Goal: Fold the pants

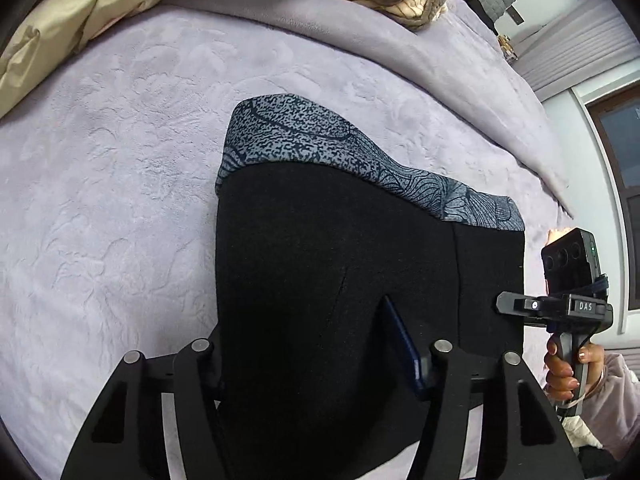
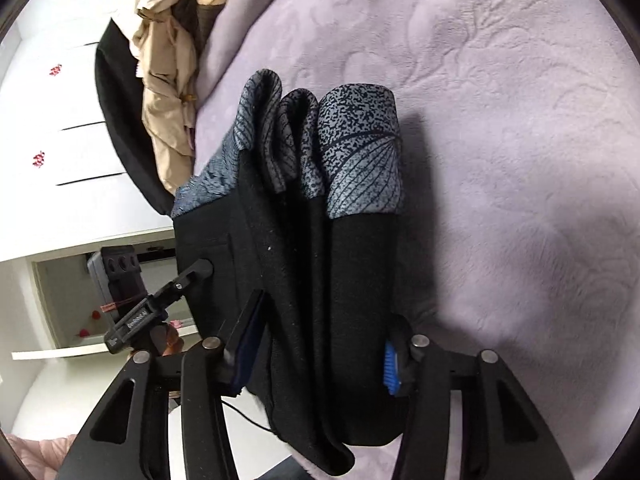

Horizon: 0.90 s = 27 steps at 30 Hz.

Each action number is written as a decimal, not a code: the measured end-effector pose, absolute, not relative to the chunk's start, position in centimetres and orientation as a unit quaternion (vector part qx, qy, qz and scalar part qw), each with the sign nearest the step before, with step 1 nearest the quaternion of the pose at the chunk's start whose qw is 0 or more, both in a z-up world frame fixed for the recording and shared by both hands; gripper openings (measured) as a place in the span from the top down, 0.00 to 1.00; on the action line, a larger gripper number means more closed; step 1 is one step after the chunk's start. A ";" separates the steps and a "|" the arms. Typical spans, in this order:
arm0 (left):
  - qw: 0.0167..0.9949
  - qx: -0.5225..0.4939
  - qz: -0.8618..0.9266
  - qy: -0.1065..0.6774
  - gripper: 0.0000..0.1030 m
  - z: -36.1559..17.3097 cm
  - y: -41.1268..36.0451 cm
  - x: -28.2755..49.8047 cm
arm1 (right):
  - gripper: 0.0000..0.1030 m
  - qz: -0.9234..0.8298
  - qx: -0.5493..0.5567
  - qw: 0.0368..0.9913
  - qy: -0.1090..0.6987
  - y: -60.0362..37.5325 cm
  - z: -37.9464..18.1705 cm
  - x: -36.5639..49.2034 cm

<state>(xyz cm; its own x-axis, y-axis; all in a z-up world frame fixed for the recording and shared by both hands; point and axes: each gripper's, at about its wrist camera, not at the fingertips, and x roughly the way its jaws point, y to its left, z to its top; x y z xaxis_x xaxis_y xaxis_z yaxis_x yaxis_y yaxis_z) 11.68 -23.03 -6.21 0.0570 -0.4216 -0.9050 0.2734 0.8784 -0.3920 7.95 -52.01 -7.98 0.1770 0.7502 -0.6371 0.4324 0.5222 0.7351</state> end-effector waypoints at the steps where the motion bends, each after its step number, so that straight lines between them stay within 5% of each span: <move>1: 0.724 -0.057 -0.241 0.644 0.40 -5.8 -22.9 11.6 | 0.52 0.134 0.477 0.605 0.624 -51.9 -7.7 7.9; 9: 0.747 -0.023 -0.225 0.625 0.40 -1.0 -20.9 7.1 | 0.53 0.160 0.500 0.591 0.612 -49.6 -3.7 4.1; 11: 0.759 0.000 -0.195 0.621 0.26 -1.5 -20.5 5.9 | 0.52 0.148 0.486 0.598 0.620 -49.0 -3.7 2.7; 15: 0.759 0.135 -0.087 0.630 0.20 -6.1 -20.9 4.0 | 0.40 0.040 0.412 0.593 0.690 -48.0 -6.1 0.9; 21: 0.760 0.121 -0.077 0.634 0.19 -5.6 -20.0 2.3 | 0.24 -0.021 0.293 0.623 0.725 -47.6 -3.7 -0.5; 27: 0.772 0.095 -0.054 0.626 0.19 -2.5 -19.6 0.9 | 0.24 -0.036 0.253 0.665 0.702 -47.4 0.6 -1.3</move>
